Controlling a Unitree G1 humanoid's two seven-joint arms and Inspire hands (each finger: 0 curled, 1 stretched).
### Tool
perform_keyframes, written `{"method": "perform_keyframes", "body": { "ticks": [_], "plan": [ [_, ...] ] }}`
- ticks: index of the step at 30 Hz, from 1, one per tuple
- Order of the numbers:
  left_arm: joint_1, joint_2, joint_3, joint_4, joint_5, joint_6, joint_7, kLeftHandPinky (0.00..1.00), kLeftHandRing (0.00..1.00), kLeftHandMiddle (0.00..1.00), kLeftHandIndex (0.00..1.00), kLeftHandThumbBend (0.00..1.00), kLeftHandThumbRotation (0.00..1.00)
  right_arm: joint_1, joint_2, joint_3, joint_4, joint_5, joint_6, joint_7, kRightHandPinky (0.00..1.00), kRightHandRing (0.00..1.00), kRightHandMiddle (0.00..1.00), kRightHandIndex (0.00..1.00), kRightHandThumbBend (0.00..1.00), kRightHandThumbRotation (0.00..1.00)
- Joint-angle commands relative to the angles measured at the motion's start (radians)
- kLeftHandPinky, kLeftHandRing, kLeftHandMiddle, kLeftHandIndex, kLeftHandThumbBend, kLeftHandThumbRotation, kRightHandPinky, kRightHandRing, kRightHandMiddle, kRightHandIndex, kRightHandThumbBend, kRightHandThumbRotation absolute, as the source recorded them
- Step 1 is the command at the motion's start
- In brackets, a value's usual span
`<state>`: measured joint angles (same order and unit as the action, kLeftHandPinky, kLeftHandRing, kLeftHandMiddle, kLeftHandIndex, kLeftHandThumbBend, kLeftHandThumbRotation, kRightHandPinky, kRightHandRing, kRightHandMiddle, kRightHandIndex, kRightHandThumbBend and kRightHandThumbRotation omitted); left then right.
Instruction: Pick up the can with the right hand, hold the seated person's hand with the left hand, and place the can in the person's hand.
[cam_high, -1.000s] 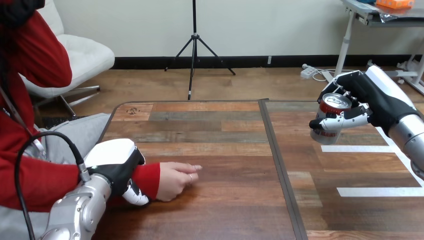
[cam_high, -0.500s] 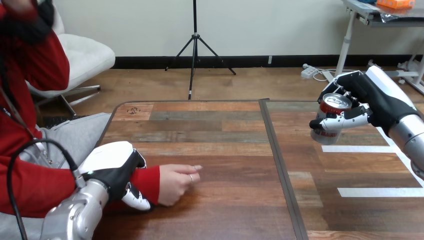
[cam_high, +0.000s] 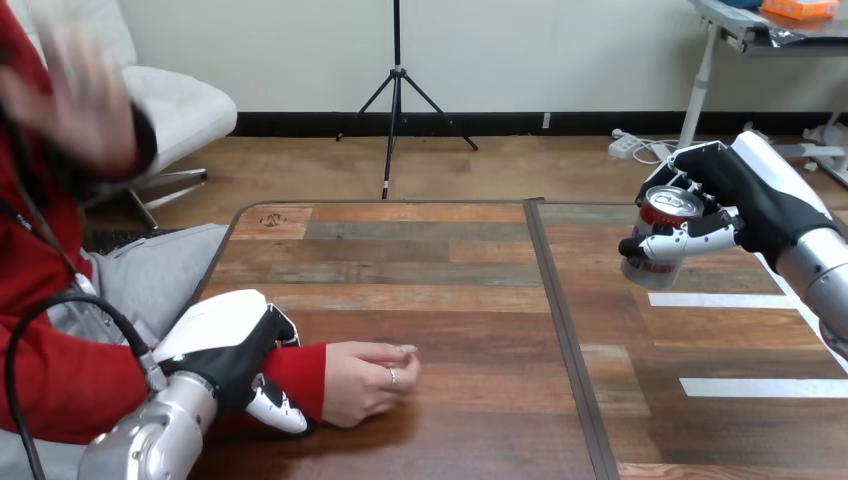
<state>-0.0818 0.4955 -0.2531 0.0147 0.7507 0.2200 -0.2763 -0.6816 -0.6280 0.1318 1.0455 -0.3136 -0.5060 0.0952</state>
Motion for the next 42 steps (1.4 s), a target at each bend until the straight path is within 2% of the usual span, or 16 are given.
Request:
{"method": "perform_keyframes", "body": {
  "ticks": [1,6,9,16,25,42],
  "plan": [
    [-0.075,-0.034,0.054,-0.160,-0.030,-0.014,0.049,0.20,0.28,0.37,0.38,0.70,0.00,-0.131,0.016,-0.019,-0.054,0.010,0.005,-0.013,0.35,0.38,0.44,0.49,0.69,0.00],
    [-0.073,-0.048,0.073,-0.200,-0.055,-0.017,0.058,0.20,0.28,0.37,0.37,0.71,0.00,-0.135,0.022,-0.017,-0.062,0.008,0.009,-0.013,0.35,0.37,0.44,0.49,0.69,0.00],
    [-0.073,-0.045,0.082,-0.200,-0.064,-0.077,0.112,0.20,0.28,0.36,0.37,0.73,0.00,-0.140,0.026,-0.014,-0.062,0.004,0.013,-0.013,0.34,0.37,0.44,0.49,0.69,0.00],
    [-0.081,-0.061,0.095,-0.265,-0.068,-0.046,0.106,0.22,0.29,0.36,0.36,0.72,0.00,-0.147,0.036,-0.007,-0.073,-0.001,0.011,-0.011,0.33,0.37,0.43,0.49,0.70,0.00],
    [-0.093,-0.083,0.116,-0.322,-0.085,-0.045,0.104,0.23,0.29,0.36,0.37,0.70,0.00,-0.157,0.052,-0.003,-0.086,0.007,0.014,0.005,0.33,0.36,0.43,0.49,0.69,0.00],
    [-0.127,-0.112,0.132,-0.360,-0.093,-0.057,0.115,0.22,0.28,0.35,0.36,0.69,0.00,-0.166,0.088,0.003,-0.124,0.003,0.028,0.014,0.31,0.35,0.42,0.48,0.70,0.00]
  ]
}}
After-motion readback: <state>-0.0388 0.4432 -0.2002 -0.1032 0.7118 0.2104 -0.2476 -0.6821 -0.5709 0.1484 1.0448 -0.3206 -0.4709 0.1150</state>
